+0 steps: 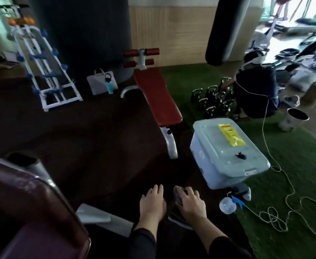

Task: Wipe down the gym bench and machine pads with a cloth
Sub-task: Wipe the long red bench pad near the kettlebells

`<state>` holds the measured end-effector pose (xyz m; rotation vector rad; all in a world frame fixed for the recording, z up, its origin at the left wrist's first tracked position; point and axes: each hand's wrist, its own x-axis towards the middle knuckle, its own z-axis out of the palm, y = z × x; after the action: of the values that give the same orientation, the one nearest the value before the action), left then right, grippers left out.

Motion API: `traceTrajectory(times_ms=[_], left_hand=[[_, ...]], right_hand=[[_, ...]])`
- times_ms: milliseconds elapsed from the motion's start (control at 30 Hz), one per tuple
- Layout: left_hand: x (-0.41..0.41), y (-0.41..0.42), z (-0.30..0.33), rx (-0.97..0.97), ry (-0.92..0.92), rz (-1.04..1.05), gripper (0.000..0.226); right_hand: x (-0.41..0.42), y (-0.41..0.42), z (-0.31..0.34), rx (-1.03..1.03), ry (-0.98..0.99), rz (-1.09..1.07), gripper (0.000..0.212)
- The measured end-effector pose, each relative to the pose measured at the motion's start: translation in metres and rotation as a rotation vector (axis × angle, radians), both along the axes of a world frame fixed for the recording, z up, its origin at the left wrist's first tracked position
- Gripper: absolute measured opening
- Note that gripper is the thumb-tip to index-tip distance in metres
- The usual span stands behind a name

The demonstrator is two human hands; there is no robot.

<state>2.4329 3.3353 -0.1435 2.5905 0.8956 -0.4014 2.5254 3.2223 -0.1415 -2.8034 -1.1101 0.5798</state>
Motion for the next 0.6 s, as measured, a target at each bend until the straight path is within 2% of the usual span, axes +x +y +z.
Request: traceTrajectory(times_ms=[300,600], left_hand=[[0.101,0.051,0.002,0.009,0.073,0.077,0.058],[0.238,0.2,0.004,0.032,0.076,-0.041,0.058]], right_hand=[[0.103,0.058,-0.003,0.008,0.024,0.054,0.059],[0.224,0.202,-0.018,0.036,-0.03,-0.008,0.059]])
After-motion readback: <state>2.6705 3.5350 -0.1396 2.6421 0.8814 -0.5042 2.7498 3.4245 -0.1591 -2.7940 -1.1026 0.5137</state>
